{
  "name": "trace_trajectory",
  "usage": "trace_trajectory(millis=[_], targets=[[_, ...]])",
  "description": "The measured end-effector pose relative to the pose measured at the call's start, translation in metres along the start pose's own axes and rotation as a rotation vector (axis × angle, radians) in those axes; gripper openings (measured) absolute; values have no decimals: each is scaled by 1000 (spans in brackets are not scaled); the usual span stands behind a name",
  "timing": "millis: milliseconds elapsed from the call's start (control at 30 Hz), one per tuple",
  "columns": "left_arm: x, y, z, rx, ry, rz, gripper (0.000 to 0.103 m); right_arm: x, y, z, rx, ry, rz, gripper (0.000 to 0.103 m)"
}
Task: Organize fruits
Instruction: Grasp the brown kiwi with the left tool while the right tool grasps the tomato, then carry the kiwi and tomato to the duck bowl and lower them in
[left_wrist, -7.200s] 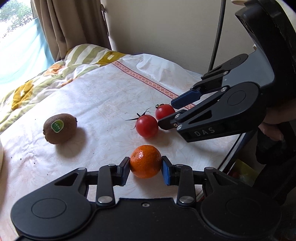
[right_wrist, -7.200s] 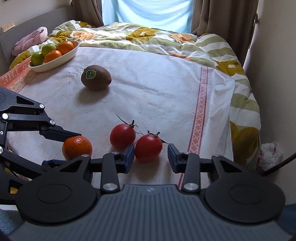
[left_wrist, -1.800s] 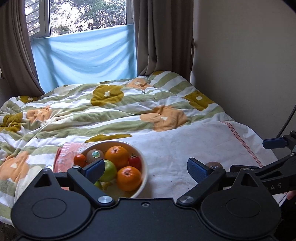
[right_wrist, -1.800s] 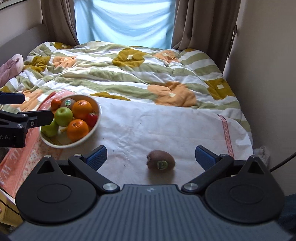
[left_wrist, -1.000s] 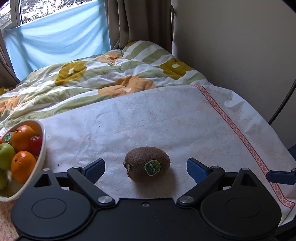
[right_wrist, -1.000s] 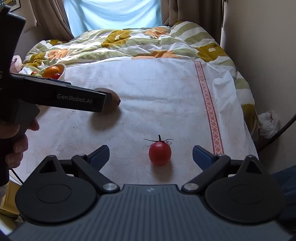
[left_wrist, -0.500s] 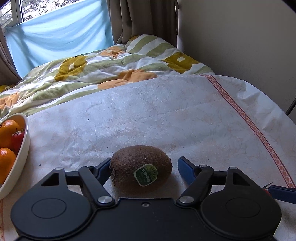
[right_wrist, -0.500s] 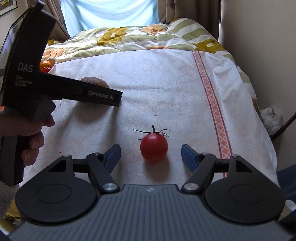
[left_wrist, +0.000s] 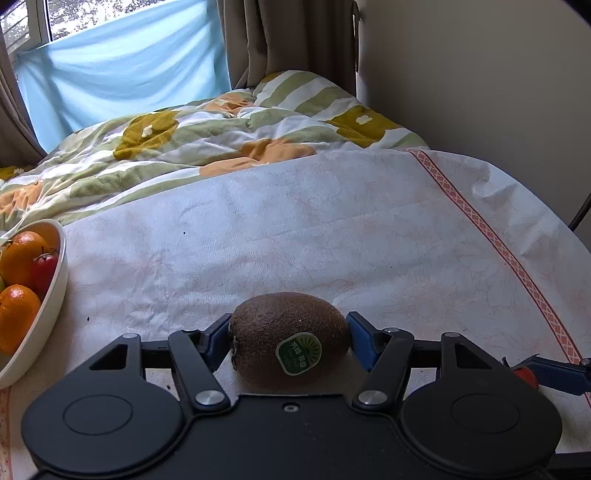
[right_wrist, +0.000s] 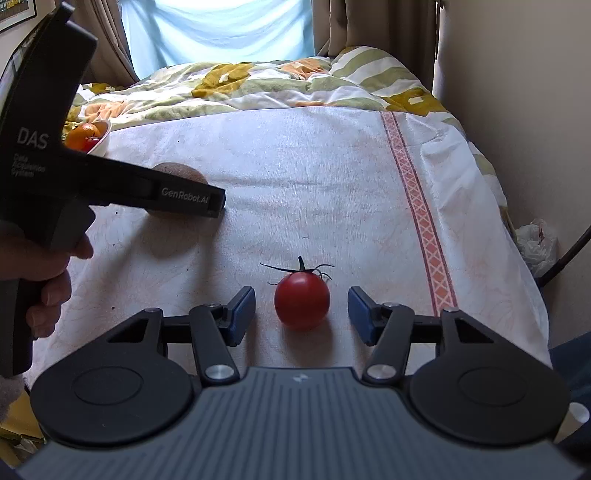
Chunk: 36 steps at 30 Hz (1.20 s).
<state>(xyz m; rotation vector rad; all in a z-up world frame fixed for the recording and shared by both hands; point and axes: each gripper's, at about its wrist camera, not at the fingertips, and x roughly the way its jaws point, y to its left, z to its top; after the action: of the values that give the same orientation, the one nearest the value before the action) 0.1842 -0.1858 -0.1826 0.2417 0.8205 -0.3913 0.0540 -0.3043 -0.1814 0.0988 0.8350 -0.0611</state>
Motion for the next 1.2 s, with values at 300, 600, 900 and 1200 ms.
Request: trace_trajectory(millis=[300,600,900,1200], targets=[[-15,3,-7,-27,7,-13,69,0,3,-1,-38,-12,-25,55],[-34,6,-11,-42,-27,10,69,-2,6,2,-39,-35,-19,46],[-69,22,-10,-68,-77,40,69,-26,22,17,-59,-81,6,46],[-110,51,-9,-118,-118,79,69,-48,55,42,-78,-118,76,46]])
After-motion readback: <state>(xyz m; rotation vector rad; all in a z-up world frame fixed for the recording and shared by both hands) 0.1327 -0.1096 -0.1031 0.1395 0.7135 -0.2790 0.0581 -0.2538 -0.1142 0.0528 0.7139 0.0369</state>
